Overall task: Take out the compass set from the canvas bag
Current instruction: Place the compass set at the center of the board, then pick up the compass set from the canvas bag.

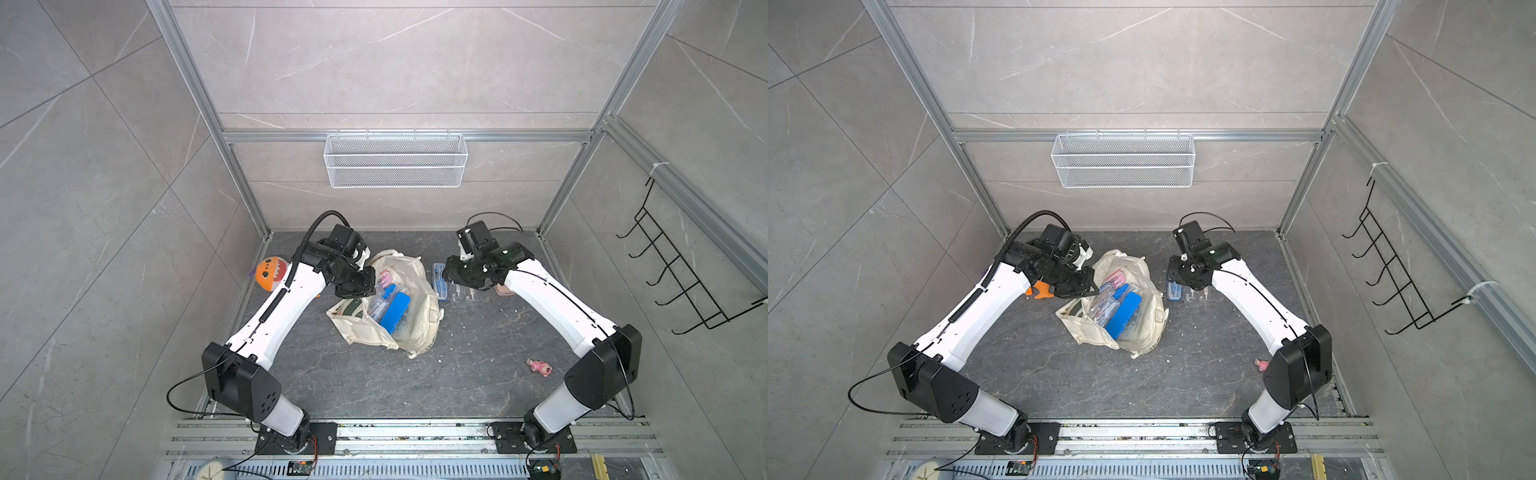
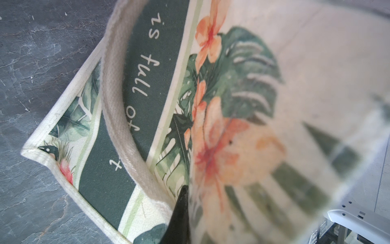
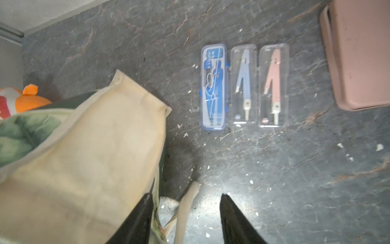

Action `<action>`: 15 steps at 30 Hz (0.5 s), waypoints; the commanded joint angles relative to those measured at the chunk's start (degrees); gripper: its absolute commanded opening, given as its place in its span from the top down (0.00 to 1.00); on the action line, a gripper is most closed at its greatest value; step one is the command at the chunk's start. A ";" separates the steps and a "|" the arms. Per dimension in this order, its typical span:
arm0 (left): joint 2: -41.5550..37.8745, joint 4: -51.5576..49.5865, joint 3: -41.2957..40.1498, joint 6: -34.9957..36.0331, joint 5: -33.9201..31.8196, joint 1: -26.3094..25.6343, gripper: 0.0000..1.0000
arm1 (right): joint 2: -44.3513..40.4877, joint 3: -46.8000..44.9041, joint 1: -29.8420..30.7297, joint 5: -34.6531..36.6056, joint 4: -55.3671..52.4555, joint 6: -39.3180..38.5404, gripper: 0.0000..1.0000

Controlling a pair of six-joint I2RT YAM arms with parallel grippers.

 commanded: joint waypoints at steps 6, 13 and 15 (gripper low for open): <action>-2.82 -0.26 1.31 0.18 0.50 -0.13 1.00 | -6.27 -1.96 13.93 3.91 1.23 9.52 0.49; -2.12 -0.97 2.60 -0.03 0.45 -0.11 1.00 | -3.57 -3.15 23.76 5.06 2.83 10.98 0.50; -2.03 -1.02 2.97 -0.15 0.22 -0.13 1.00 | -1.35 -4.15 24.53 0.37 4.78 10.80 0.49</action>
